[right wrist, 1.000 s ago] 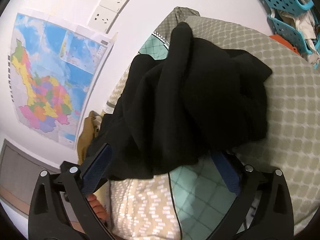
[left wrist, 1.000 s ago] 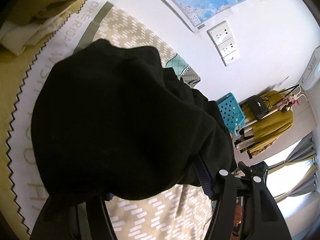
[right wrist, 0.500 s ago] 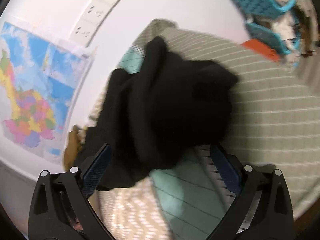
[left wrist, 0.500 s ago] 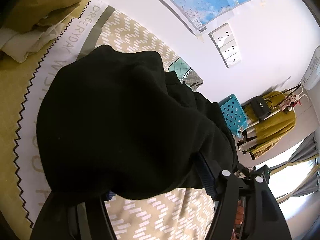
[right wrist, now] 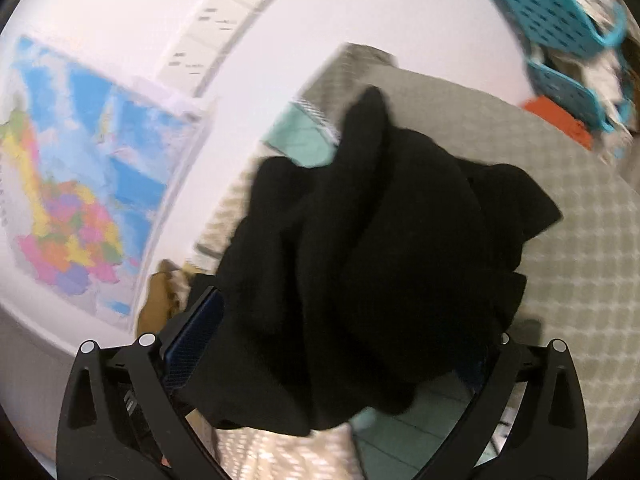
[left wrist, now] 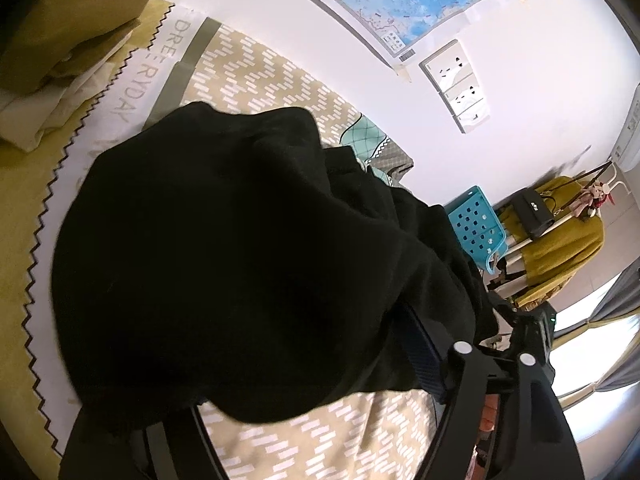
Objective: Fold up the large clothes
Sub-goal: 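Fold the black jacket over with the left gripper toward the right gripper, then lift the folded black jacket off the bed with both grippers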
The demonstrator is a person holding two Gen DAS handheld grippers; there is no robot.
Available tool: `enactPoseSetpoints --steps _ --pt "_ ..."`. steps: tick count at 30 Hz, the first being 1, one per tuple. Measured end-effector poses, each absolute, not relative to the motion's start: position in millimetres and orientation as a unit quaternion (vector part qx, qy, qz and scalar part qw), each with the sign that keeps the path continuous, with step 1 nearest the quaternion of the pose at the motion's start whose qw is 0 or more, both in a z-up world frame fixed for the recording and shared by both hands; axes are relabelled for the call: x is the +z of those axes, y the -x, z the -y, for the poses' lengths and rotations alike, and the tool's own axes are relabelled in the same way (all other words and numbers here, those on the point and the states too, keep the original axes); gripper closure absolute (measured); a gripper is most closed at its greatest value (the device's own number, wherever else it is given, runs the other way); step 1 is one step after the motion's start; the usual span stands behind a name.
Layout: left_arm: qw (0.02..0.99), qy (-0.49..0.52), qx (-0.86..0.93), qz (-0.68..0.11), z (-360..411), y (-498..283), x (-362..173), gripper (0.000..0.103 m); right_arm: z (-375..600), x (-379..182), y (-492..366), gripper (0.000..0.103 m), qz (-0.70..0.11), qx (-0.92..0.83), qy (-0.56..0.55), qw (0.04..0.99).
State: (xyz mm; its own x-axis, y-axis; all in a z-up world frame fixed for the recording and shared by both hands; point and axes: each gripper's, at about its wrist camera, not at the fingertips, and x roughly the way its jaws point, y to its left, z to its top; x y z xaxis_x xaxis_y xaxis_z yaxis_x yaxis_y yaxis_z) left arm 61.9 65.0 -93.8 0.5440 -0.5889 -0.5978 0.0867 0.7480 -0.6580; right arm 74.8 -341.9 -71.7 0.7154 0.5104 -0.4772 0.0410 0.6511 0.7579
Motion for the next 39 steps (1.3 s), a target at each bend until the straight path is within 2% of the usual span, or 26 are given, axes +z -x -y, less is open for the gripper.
enactPoseSetpoints --steps 2,3,8,11,14,15,16,17,18,19,21,23,24,25,28,31,32,34,35,38,39 --pt "0.83 0.288 -0.198 -0.434 -61.0 -65.4 -93.8 0.024 336.6 -74.5 -80.1 0.004 -0.363 0.122 -0.365 0.848" --pt "0.832 0.284 -0.194 -0.436 -58.5 -67.3 -94.4 0.022 334.8 -84.6 -85.3 0.005 -0.396 0.105 -0.357 0.839" --pt "0.822 0.298 -0.174 -0.454 -57.9 -78.7 -105.3 0.014 339.5 -87.1 -77.5 0.004 -0.377 0.129 -0.402 0.824" --pt "0.821 0.301 -0.164 -0.457 -52.5 -86.6 -105.9 0.008 331.8 -88.6 -84.9 0.004 -0.385 0.129 -0.377 0.833" --pt "0.829 0.278 -0.148 -0.462 -42.1 -94.2 -103.8 0.007 317.7 -84.0 -94.5 0.004 -0.395 0.126 -0.332 0.848" --pt "0.833 0.27 -0.143 -0.462 -39.1 -96.2 -103.1 0.01 316.4 -82.8 -95.9 0.005 -0.396 0.127 -0.326 0.849" --pt "0.835 0.263 -0.139 -0.462 -37.7 -96.3 -103.1 0.014 315.5 -81.7 -97.1 0.015 -0.397 0.129 -0.319 0.851" --pt "0.84 0.253 -0.134 -0.461 -35.5 -96.1 -102.0 0.025 316.1 -81.8 -96.6 0.026 -0.396 0.132 -0.32 0.85" --pt "0.845 0.24 -0.13 -0.46 -33.0 -94.7 -100.3 0.034 314.7 -83.0 -97.3 0.049 -0.398 0.139 -0.324 0.847" --pt "0.85 0.229 -0.128 -0.457 -31.2 -93.2 -98.3 0.037 315.4 -84.5 -97.8 0.059 -0.396 0.157 -0.335 0.841" --pt "0.857 0.213 -0.124 -0.454 -29.2 -90.4 -96.3 0.043 320.9 -85.7 -94.1 0.059 -0.385 0.183 -0.354 0.833" --pt "0.86 0.205 -0.125 -0.451 -28.8 -89.2 -96.3 0.043 319.7 -88.9 -95.2 0.046 -0.396 0.191 -0.349 0.828" --pt "0.86 0.204 -0.126 -0.45 -29.4 -88.8 -96.8 0.043 318.8 -90.8 -96.1 0.033 -0.399 0.2 -0.358 0.82" --pt "0.861 0.203 -0.126 -0.449 -29.3 -88.8 -96.9 0.042 316.9 -92.1 -96.9 0.026 -0.4 0.211 -0.363 0.814" --pt "0.86 0.2 -0.127 -0.452 -28.8 -90.5 -97.4 0.037 302.2 -85.6 -100.5 0.014 -0.402 0.211 -0.331 0.827" --pt "0.858 0.201 -0.129 -0.455 -28.5 -92.7 -98.0 0.035 293.1 -84.5 -105.5 0.014 -0.399 0.206 -0.311 0.838" --pt "0.858 0.199 -0.131 -0.456 -28.2 -93.1 -97.8 0.035 293.4 -84.4 -106.0 0.021 -0.398 0.204 -0.312 0.838" --pt "0.859 0.195 -0.133 -0.454 -27.4 -91.8 -97.8 0.038 296.2 -85.2 -106.9 0.051 -0.398 0.202 -0.313 0.838" --pt "0.86 0.192 -0.133 -0.453 -27.2 -91.4 -97.5 0.04 299.2 -86.3 -107.4 0.056 -0.398 0.202 -0.319 0.836" --pt "0.86 0.188 -0.136 -0.454 -27.4 -91.8 -97.7 0.042 306.6 -89.2 -108.9 0.059 -0.401 0.216 -0.34 0.823" --pt "0.86 0.188 -0.136 -0.455 -27.5 -92.2 -97.6 0.042 305.1 -88.1 -108.7 0.054 -0.4 0.216 -0.333 0.826"
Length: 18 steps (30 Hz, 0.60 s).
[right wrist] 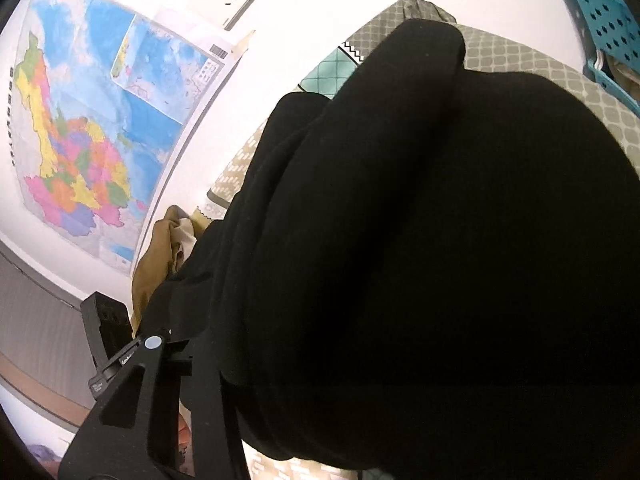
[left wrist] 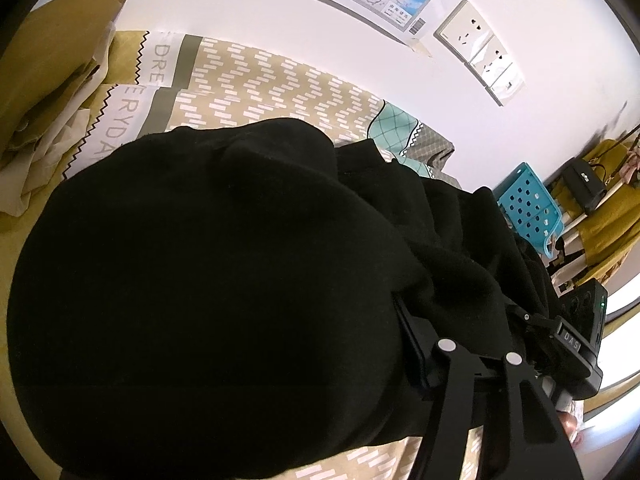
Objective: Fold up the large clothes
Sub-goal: 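Lift the folded black jacket off the bed with both grippers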
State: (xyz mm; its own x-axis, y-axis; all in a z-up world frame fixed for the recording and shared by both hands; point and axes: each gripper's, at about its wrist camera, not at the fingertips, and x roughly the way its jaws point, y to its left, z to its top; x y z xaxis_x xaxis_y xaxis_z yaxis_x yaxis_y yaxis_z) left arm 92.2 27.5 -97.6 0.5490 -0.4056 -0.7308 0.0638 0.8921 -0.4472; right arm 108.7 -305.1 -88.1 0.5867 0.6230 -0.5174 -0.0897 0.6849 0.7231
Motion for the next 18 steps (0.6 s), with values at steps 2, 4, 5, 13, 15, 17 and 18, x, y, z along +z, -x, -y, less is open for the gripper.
enactPoseSetpoints --steps 2,4,5,13,15,17,18 --pt "0.86 0.187 -0.138 -0.455 -27.9 -93.0 -97.9 0.042 301.1 -87.8 -109.8 0.041 -0.399 0.222 -0.333 0.825" --pt "0.86 0.184 -0.14 -0.456 -27.7 -94.0 -98.6 0.04 296.9 -87.3 -112.1 0.034 -0.4 0.224 -0.333 0.824" --pt "0.859 0.184 -0.14 -0.456 -27.9 -94.4 -98.9 0.04 294.8 -86.6 -113.3 0.034 -0.4 0.223 -0.329 0.826" --pt "0.863 0.161 -0.14 -0.458 -23.8 -92.9 -92.9 0.048 289.1 -76.7 -109.5 0.068 -0.403 0.227 -0.3 0.834" --pt "0.864 0.155 -0.141 -0.458 -23.3 -91.1 -88.9 0.052 286.6 -68.4 -106.5 0.071 -0.397 0.237 -0.295 0.836" --pt "0.863 0.159 -0.148 -0.456 -27.0 -90.4 -82.7 0.054 282.7 -55.8 -102.3 0.075 -0.388 0.248 -0.286 0.84" --pt "0.862 0.161 -0.151 -0.456 -28.0 -90.2 -80.5 0.056 282.5 -51.3 -100.7 0.075 -0.385 0.252 -0.285 0.841"
